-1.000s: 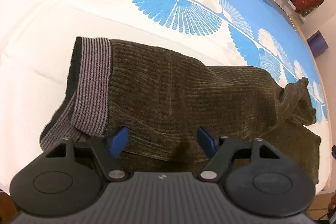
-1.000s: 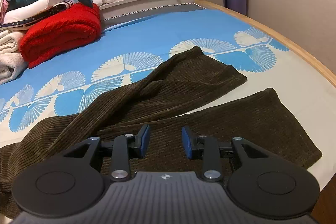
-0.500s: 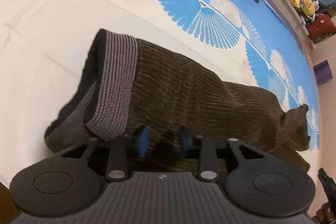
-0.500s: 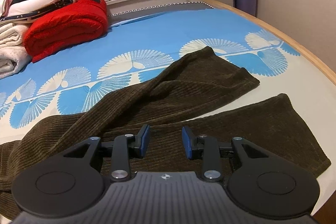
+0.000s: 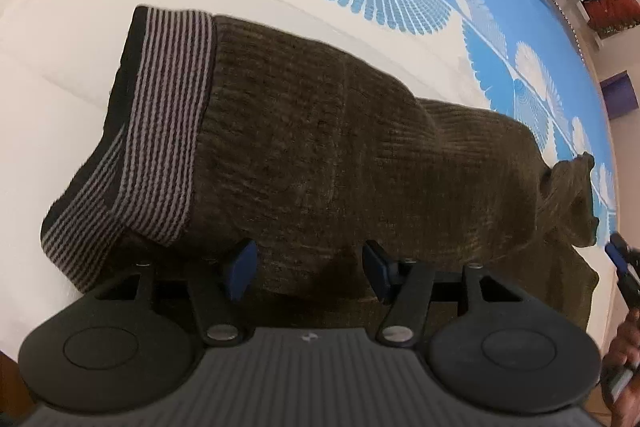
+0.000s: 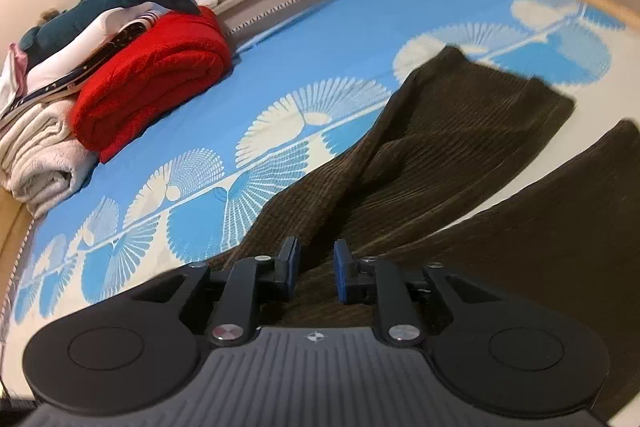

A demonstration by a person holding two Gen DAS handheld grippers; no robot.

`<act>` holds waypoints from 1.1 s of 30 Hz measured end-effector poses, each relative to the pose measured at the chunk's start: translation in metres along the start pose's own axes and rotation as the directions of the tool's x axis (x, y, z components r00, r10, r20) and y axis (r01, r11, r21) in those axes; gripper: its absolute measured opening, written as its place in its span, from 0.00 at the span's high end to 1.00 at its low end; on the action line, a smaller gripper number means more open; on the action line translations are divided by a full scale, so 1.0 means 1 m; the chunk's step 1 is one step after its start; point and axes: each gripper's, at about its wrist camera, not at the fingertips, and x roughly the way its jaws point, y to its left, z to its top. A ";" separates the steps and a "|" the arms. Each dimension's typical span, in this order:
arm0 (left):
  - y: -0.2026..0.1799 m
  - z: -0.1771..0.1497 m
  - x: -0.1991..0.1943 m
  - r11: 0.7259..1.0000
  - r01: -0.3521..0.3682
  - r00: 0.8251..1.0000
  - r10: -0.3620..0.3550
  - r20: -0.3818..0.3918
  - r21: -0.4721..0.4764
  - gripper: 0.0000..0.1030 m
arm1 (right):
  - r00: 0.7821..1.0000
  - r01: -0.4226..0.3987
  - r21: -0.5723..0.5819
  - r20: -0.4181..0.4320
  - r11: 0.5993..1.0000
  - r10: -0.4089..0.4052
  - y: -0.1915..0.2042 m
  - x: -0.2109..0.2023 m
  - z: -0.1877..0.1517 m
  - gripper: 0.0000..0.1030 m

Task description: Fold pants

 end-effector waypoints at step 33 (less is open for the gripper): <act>0.029 0.009 -0.047 0.998 -0.017 0.968 0.029 0.250 -0.052 1.00 | 1.000 -0.016 -0.104 -0.022 0.994 0.014 0.012 0.029 0.015 0.94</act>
